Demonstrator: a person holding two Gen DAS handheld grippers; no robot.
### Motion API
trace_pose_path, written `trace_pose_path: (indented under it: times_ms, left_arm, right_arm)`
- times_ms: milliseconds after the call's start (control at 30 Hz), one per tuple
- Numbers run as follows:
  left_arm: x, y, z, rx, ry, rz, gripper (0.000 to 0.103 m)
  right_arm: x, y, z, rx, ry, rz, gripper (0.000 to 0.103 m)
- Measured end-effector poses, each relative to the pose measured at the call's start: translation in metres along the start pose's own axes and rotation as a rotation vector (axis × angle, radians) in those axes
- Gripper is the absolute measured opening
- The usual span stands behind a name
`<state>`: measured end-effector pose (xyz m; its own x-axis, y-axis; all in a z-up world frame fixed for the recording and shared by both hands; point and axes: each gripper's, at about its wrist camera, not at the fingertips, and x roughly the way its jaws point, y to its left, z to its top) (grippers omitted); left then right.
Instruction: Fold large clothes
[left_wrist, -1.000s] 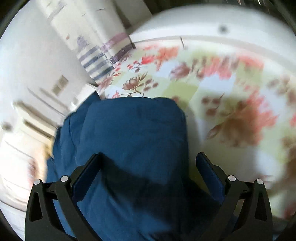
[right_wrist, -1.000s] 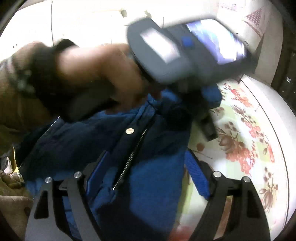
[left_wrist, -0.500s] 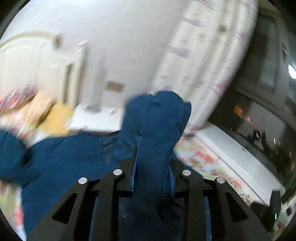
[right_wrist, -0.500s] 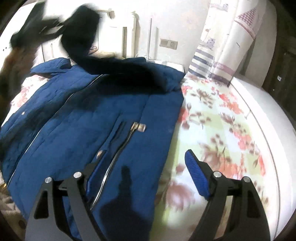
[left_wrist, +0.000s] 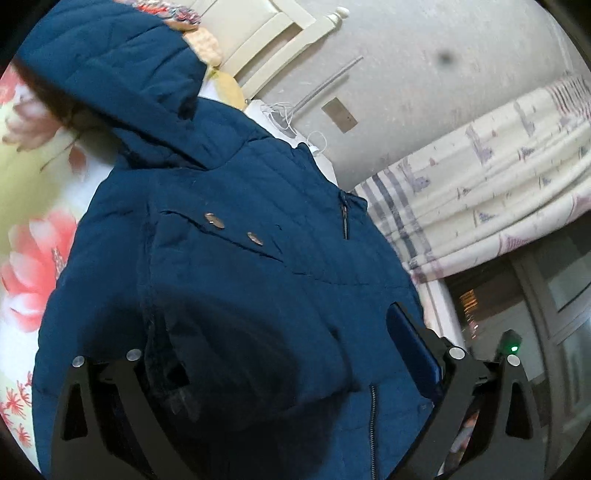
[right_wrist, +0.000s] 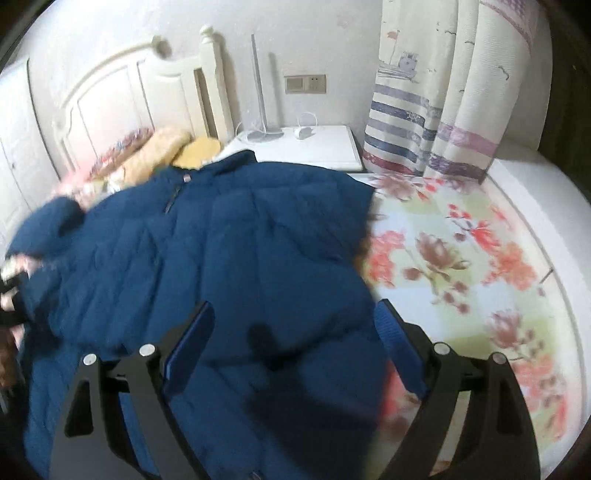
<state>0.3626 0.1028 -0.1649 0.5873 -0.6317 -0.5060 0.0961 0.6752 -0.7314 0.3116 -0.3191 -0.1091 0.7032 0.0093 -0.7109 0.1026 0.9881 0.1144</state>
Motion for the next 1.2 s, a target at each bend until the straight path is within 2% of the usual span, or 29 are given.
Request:
trace_pose_path:
  times_ms: [33, 100, 133, 167, 233, 267, 333, 400, 467, 500, 533, 600, 700, 733, 767, 800, 867, 900, 933, 1067, 1133, 1200]
  left_arm:
    - [0.001, 0.002, 0.0, -0.017, -0.011, -0.01, 0.093]
    - [0.002, 0.002, 0.003, -0.019, -0.021, 0.0, 0.07]
    - [0.007, -0.004, 0.008, 0.015, -0.005, 0.048, 0.047]
    - [0.008, -0.009, 0.01, 0.056, 0.002, 0.087, 0.028]
    - [0.014, -0.034, 0.022, 0.197, -0.019, 0.161, 0.021]
    - [0.015, -0.045, 0.027, 0.25, -0.035, 0.17, 0.018]
    - [0.012, -0.076, 0.046, 0.333, -0.1, 0.14, 0.018]
    - [0.002, -0.102, 0.064, 0.368, -0.181, 0.06, 0.017]
    - [-0.007, -0.118, 0.079, 0.366, -0.239, -0.01, 0.017]
    - [-0.006, -0.118, 0.083, 0.353, -0.245, -0.015, 0.017]
    - [0.0, -0.112, 0.086, 0.331, -0.241, 0.013, 0.018]
    - [0.019, -0.085, 0.084, 0.284, -0.197, 0.125, 0.018]
    - [0.052, -0.028, 0.063, 0.196, -0.061, 0.296, 0.018]
    - [0.058, -0.017, 0.057, 0.185, -0.037, 0.335, 0.019]
    - [0.061, -0.003, 0.051, 0.167, -0.021, 0.343, 0.021]
    - [0.058, 0.003, 0.051, 0.142, -0.025, 0.311, 0.023]
    - [0.051, 0.003, 0.055, 0.144, -0.033, 0.318, 0.035]
    - [0.051, 0.0, 0.055, 0.175, -0.056, 0.338, 0.039]
    - [0.052, -0.001, 0.052, 0.203, -0.077, 0.355, 0.049]
    - [0.051, -0.003, 0.048, 0.215, -0.091, 0.373, 0.046]
    - [0.046, 0.003, 0.049, 0.183, -0.105, 0.363, 0.039]
    - [0.044, 0.006, 0.046, 0.163, -0.107, 0.341, 0.038]
  right_arm:
    - [0.007, -0.001, -0.001, 0.015, 0.004, 0.006, 0.087]
    - [0.024, 0.002, -0.009, 0.032, 0.018, -0.007, 0.087]
    - [0.034, 0.001, -0.014, 0.028, 0.023, -0.037, 0.088]
    - [0.038, -0.001, -0.017, 0.032, 0.025, -0.042, 0.088]
    - [0.036, -0.008, -0.018, 0.062, 0.0, -0.024, 0.088]
    - [0.036, -0.01, -0.019, 0.071, -0.006, -0.021, 0.088]
    - [0.036, -0.013, -0.02, 0.082, -0.011, -0.008, 0.088]
    - [0.033, -0.016, -0.022, 0.098, -0.025, -0.001, 0.088]
    - [0.029, -0.025, -0.024, 0.141, -0.043, 0.012, 0.088]
    - [0.028, -0.031, -0.025, 0.171, -0.047, 0.022, 0.088]
    - [0.028, -0.036, -0.027, 0.192, -0.048, 0.031, 0.088]
    - [0.029, -0.045, -0.029, 0.242, -0.049, 0.042, 0.088]
    - [0.03, -0.048, -0.03, 0.257, -0.046, 0.052, 0.088]
    - [0.03, -0.047, -0.03, 0.252, -0.043, 0.046, 0.088]
    - [0.031, -0.046, -0.029, 0.247, -0.04, 0.041, 0.088]
    - [0.032, -0.044, -0.029, 0.241, -0.036, 0.033, 0.088]
    - [0.031, -0.043, -0.03, 0.238, -0.04, 0.027, 0.088]
    - [0.03, -0.043, -0.03, 0.239, -0.045, 0.021, 0.087]
    - [0.028, -0.043, -0.031, 0.238, -0.053, 0.016, 0.085]
    - [0.014, -0.039, -0.033, 0.209, -0.132, 0.042, 0.068]
    - [0.012, -0.032, -0.031, 0.17, -0.142, 0.049, 0.063]
    - [0.011, -0.022, -0.03, 0.124, -0.141, 0.042, 0.062]
